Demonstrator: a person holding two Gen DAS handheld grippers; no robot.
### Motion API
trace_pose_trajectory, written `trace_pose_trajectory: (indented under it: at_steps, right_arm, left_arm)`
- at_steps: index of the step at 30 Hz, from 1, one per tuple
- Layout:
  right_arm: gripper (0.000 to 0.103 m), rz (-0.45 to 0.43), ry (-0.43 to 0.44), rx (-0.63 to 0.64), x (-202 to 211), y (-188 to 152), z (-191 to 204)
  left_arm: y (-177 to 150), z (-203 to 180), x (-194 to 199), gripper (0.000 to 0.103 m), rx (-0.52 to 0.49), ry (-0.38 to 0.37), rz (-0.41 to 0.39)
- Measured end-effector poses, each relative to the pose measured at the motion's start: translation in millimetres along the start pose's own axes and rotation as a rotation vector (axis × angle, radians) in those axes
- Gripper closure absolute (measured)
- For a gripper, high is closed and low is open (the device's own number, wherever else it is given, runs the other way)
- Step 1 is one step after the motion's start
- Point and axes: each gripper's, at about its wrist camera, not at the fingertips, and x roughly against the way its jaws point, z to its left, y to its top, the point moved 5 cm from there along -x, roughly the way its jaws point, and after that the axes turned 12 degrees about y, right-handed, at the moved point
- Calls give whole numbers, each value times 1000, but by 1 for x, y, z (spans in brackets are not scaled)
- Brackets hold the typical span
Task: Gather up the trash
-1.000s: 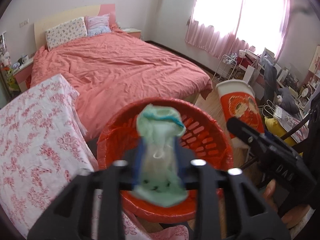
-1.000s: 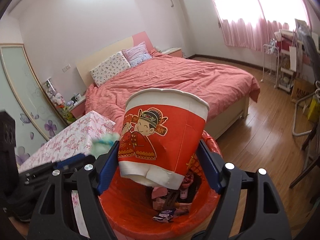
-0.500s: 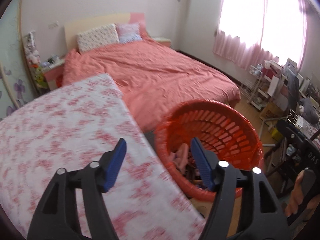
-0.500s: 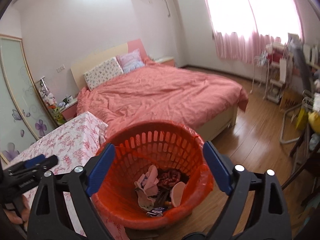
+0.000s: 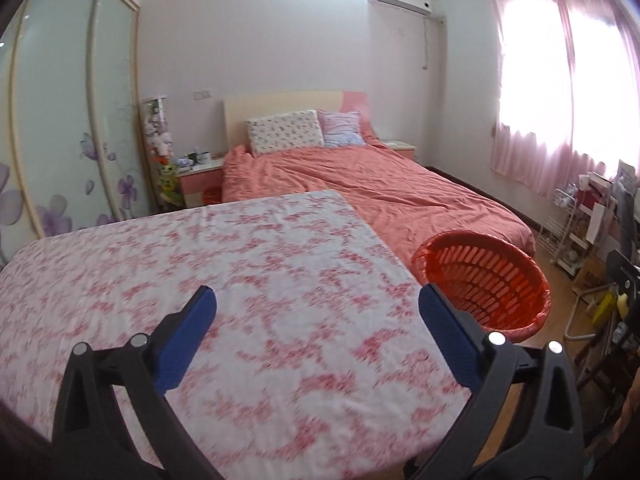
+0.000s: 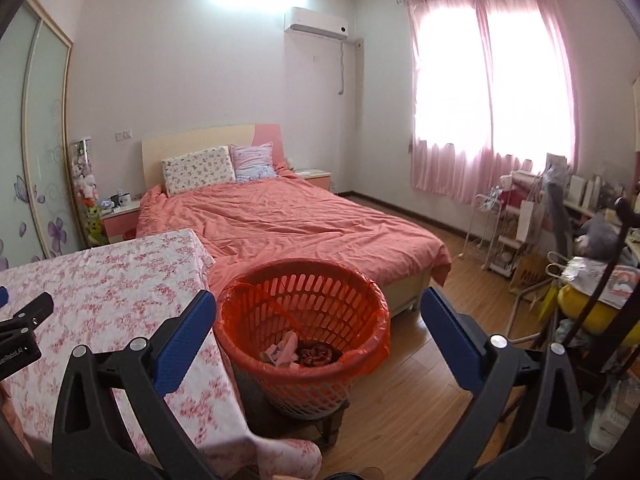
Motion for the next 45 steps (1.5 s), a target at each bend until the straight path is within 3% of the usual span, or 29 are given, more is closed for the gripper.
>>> trace_pose_trajectory:
  at_steps: [5, 12, 23, 36, 45]
  right_arm:
    - [2, -71, -81, 22, 31, -14, 14]
    - [2, -52, -59, 49, 42, -28, 38]
    - [2, 143, 3, 2, 31, -52, 51]
    - [2, 194, -13, -20, 41, -59, 58]
    - [2, 187, -24, -30, 45, -54, 55]
  left_arm:
    - [-23, 29, 30, 4, 37, 69, -44]
    - [-48, 54, 60, 4, 68, 151, -68]
    - [-69, 63, 68, 4, 74, 135, 11]
    - [-72, 69, 66, 4, 128, 87, 114]
    - [-67, 69, 75, 4, 124, 100, 99]
